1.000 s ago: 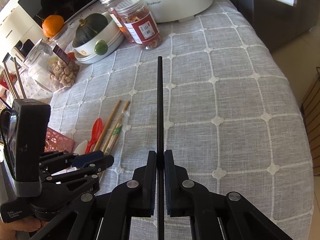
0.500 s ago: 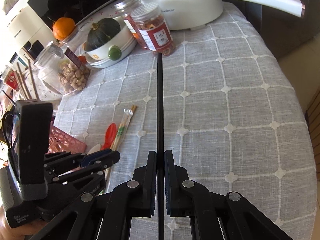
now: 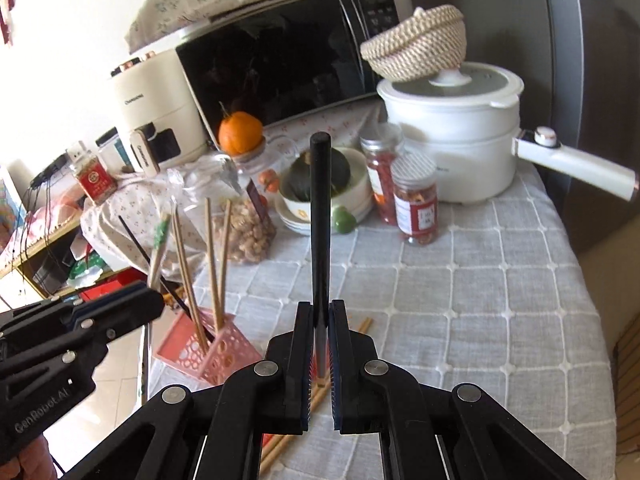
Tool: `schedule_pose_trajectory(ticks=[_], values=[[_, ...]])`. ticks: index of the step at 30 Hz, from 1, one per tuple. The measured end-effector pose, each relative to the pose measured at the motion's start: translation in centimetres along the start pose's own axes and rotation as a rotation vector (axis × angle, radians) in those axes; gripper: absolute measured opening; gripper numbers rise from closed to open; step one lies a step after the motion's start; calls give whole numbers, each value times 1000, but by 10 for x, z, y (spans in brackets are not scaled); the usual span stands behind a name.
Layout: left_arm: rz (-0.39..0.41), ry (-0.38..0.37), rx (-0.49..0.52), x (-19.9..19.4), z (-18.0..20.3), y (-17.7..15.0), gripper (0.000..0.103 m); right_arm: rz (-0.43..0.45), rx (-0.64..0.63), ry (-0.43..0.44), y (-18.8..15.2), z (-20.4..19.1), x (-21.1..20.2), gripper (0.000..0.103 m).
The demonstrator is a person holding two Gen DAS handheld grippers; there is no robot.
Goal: Organize utensils
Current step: 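Carry both held chopsticks into the pink basket and open both tools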
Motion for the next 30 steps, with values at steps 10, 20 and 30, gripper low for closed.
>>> schedule_pose_trajectory(ticks=[10,20,30], values=[[338,130,-145,20,-79,-5,11,85,-25,122,26,-51,-6,5],[310,176,-202,66,-106,-18,11,12,-24,168,18,-75,38,5],[174,186,-198,87,-106,-38,12,-74,-30,162,1,-74,79,5]])
Point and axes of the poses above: each gripper's, at about its wrist camera, not at the fingertips, and x roughly the way its jaws point, z to its right, y to its top, the point moved 4 cm from there along x, roughly the way its jaws point, and after that the axes turned 4 degrees about y, right-handed, at the moved point
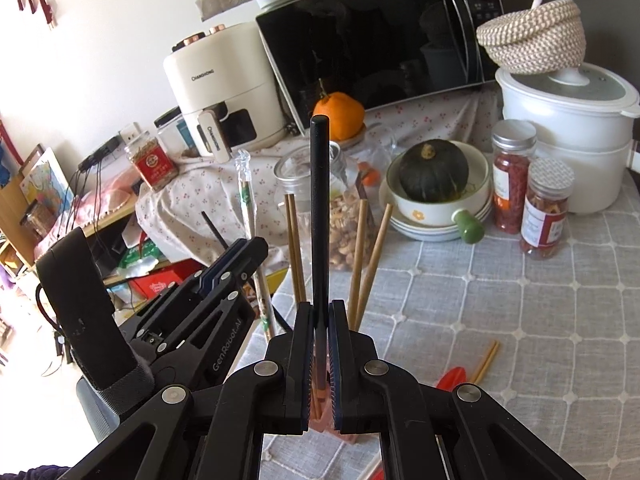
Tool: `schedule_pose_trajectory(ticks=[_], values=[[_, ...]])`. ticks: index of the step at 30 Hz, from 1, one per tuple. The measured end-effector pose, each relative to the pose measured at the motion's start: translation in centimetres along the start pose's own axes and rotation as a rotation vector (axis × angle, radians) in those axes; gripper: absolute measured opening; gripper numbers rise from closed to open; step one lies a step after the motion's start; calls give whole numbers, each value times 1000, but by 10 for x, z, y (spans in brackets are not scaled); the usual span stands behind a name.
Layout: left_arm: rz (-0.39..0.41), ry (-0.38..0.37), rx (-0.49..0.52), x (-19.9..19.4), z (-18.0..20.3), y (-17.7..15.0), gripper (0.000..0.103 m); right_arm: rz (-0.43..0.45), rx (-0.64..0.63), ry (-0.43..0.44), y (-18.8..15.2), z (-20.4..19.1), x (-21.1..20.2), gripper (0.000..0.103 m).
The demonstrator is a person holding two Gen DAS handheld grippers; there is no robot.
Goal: Organize utensils
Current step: 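Carry both held chopsticks into the pink basket and open both tools, then grasp a loose wooden chopstick with the right tool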
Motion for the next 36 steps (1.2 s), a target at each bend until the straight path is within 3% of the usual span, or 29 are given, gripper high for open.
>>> schedule_pose_trajectory(ticks=[9,11,16,19,23,26,32,36], values=[[-95,-34,-17,-12,0,-6,16,21,48,44,3,9,-2,14],[-122,-40,-25,-17,-1,-6,22,27,52,45,5,9,-7,16],[-178,-48,-25,-34,-8,-6,53,58,38,47,6,7,-24,32],[-213,-40,-14,-46,-13,-8,66,80,20,53,7,4,-38,40],[-269,-25,2,-58,-22,-14,75,109,17,39,6,8,-54,55],[-327,-26,38,-62,-27,-26,78,114,36,6,2,22,-60,60],[-512,-35,47,-51,-38,-63,80,28,133,-129,-17,75,-40,62],[-594,-37,40,-41,-38,-82,80,-112,219,-238,-44,116,-5,62]])
Point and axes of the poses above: each gripper's, at about its wrist camera, not at the fingertips, and x roughly the way its jaws point, z to its right, y to its top, the point moved 4 cm from there along x, roughly the way its jaws point, and after that the axes turned 4 degrees about y, right-handed, at the moved point
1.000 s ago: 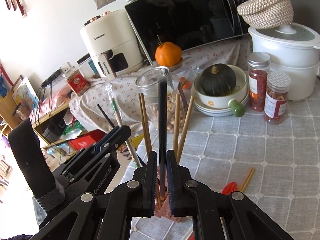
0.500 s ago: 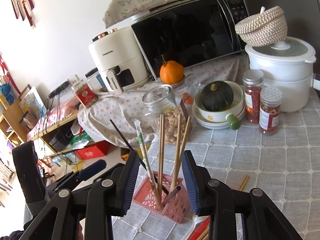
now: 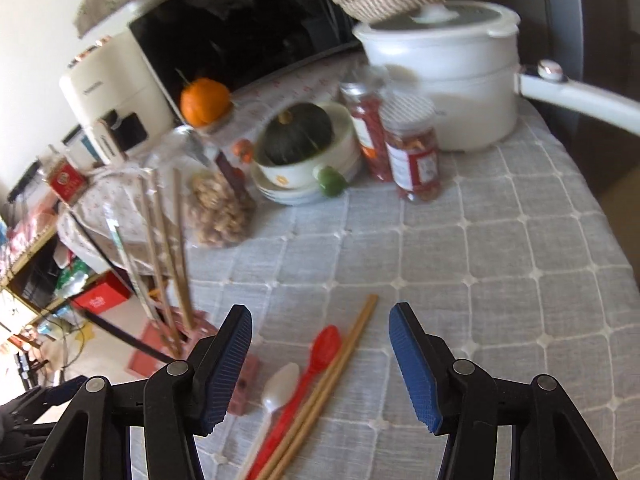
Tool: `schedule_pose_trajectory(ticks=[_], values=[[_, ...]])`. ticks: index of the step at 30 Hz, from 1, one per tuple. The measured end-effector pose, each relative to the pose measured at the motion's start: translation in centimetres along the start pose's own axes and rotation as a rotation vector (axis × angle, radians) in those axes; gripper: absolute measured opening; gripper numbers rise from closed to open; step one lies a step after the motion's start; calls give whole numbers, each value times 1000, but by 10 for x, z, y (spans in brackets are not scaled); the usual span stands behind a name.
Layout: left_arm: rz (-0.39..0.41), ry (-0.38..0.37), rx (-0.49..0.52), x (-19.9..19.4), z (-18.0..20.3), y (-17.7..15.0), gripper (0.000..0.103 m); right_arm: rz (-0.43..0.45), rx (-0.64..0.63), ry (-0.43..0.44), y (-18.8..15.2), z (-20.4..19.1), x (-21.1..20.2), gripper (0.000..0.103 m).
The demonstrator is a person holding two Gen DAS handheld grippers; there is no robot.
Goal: Organize utensils
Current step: 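Grasp a loose wooden chopstick with the right tool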
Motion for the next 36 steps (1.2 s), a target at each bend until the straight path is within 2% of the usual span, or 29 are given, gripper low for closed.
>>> schedule_pose_trajectory(ticks=[4,7,15,23,25,29,31,33,35,36], values=[[-44,-1,34,12,9,-6,80,-154,28,-53,-21,19,48,62],[-68,-10,65,18,17,-10,80,-217,29,-63,-31,23,71,60],[-110,-23,123,28,31,-18,80,-304,81,-22,-38,24,107,34],[-133,-36,157,31,40,-24,80,-298,8,-74,-37,10,117,28],[-133,-38,172,30,44,-27,80,-315,2,-110,-37,9,117,23],[-127,-36,202,28,52,-30,80,-343,-10,-132,-38,6,119,22],[-127,-36,223,28,58,-33,80,-339,-72,-194,-40,0,123,15],[-131,-32,245,30,63,-36,80,-330,-141,-236,-42,-7,124,15],[-137,-29,258,31,67,-40,80,-329,-128,-226,-42,-5,122,13],[-140,-29,262,31,69,-42,80,-332,-95,-210,-40,0,120,9]])
Point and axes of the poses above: each gripper's, at about its wrist camera, not at the fingertips, and x roughly the way its jaws point, z to its right, y to its top, the point moved 4 cm from there along x, roughly the way its jaws point, and after that the axes turned 4 degrees about y, right-handed, at the moved point
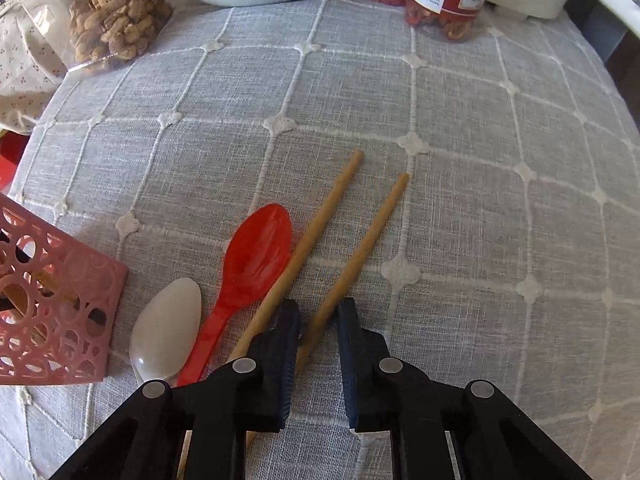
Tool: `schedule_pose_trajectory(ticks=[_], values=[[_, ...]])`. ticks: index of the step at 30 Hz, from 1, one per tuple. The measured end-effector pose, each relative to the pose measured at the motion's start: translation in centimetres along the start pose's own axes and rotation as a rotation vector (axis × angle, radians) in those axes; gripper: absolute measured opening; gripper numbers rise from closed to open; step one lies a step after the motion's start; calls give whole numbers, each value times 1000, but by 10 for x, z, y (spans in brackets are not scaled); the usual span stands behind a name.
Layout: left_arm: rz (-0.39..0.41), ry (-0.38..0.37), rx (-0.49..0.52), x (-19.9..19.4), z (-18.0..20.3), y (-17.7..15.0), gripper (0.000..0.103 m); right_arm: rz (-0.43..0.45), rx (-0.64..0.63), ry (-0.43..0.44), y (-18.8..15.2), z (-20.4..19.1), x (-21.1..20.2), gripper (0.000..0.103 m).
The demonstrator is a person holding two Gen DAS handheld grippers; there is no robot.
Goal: Organize utensils
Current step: 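Grasp a loose wooden chopstick with the right tool, then grasp the other wooden chopstick with the left tool while the right tool holds its chopstick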
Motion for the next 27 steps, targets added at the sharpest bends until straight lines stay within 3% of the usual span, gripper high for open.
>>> schedule_pose_trajectory(ticks=[2,5,9,14,16,18,21,27], values=[[1,-7,9,-1,5,-1,80,-9,62,40,-1,16,-3,3],[11,-14,48,-3,18,-3,80,-21,176,156,-7,40,-9,3],[26,-31,96,-10,42,-4,76,2,240,196,-19,70,-29,4],[45,-54,180,-17,84,4,56,52,244,210,-35,93,-64,4],[51,-46,223,-16,101,12,42,70,243,224,-37,97,-71,4],[58,-23,253,-11,116,24,36,84,238,226,-39,99,-77,4],[29,-2,243,5,128,52,29,99,242,247,-41,108,-85,4],[-82,111,153,59,117,95,18,113,253,285,-42,119,-93,4]])
Point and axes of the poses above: each gripper's, at about its wrist camera, not at the fingertips, and x roughly the way its jaws point, z to its right, y to its top, the point moved 4 cm from there along x, roughly the way its jaws point, and after that the axes turned 4 degrees about y, right-handed, at the moved point
